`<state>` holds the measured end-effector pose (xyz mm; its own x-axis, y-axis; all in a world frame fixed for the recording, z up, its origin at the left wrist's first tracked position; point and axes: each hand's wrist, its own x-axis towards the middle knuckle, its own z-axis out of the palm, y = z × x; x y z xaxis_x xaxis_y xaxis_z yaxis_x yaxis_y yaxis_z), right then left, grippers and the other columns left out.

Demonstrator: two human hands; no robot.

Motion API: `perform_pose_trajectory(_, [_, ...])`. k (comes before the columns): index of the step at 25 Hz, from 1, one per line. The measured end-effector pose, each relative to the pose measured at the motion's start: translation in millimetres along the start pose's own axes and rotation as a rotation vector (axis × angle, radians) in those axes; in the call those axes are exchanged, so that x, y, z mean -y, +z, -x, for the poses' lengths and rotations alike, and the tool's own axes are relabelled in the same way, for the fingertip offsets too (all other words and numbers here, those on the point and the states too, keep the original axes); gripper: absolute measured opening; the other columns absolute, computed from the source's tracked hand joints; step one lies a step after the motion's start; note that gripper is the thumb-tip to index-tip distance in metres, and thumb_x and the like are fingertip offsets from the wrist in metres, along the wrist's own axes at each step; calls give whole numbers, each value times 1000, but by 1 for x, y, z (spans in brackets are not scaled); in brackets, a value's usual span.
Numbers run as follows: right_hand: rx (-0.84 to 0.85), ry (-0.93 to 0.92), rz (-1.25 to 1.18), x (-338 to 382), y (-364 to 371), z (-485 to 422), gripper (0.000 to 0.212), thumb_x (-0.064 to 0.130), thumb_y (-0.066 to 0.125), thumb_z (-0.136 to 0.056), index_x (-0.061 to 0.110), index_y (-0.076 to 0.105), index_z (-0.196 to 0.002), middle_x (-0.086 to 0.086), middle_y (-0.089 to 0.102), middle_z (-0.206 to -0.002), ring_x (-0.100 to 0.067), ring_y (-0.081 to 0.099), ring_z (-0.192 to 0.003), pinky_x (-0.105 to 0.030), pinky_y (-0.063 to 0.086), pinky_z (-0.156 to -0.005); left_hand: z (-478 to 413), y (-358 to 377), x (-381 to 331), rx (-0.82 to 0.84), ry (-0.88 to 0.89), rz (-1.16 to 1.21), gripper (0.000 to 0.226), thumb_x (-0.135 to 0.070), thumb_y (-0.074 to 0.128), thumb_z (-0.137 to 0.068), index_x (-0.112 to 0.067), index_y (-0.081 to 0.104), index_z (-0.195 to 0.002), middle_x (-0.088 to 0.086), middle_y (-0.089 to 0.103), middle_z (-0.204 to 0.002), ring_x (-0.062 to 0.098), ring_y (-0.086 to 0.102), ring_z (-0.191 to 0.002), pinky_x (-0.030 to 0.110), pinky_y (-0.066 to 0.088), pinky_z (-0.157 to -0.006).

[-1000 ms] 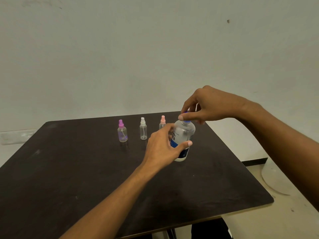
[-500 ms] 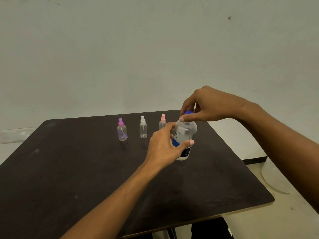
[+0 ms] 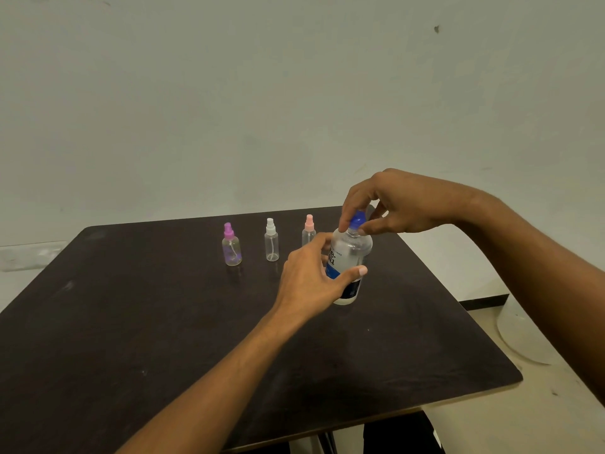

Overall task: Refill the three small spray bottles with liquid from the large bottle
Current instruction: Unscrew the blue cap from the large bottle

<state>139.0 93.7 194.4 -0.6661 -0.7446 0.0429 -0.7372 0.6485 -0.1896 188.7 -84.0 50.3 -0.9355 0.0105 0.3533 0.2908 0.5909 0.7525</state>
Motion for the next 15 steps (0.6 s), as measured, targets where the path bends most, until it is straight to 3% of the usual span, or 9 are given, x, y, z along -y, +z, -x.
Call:
perform_pose_trajectory(6, [-238, 61, -163, -15, 7, 17, 19, 30, 79, -91, 42, 75, -105, 33, 66, -107, -1, 70, -95, -15, 58, -82, -3, 4, 5, 7, -11, -15, 75, -62, 79, -79, -29, 53, -141, -4, 66, -136, 18, 67, -119, 37, 56, -99])
perform_pose_trajectory(12, [-621, 198, -657, -29, 50, 44, 27, 31, 86, -82, 20, 78, -106, 2, 78, -103, -21, 78, -88, -30, 64, -79, -6, 9, 12, 4, -5, 13, 71, -63, 80, -78, -29, 55, -135, -7, 68, -131, 13, 67, -112, 34, 58, -97])
perform_pose_trajectory(15, [-737, 244, -675, -34, 68, 48, 27, 32, 86, -81, 18, 79, -103, 5, 79, -98, -16, 77, -94, -27, 63, -79, -7, 13, 14, 6, -3, 33, 68, -60, 81, -79, -28, 56, -133, -8, 68, -128, 6, 62, -105, 24, 53, -92])
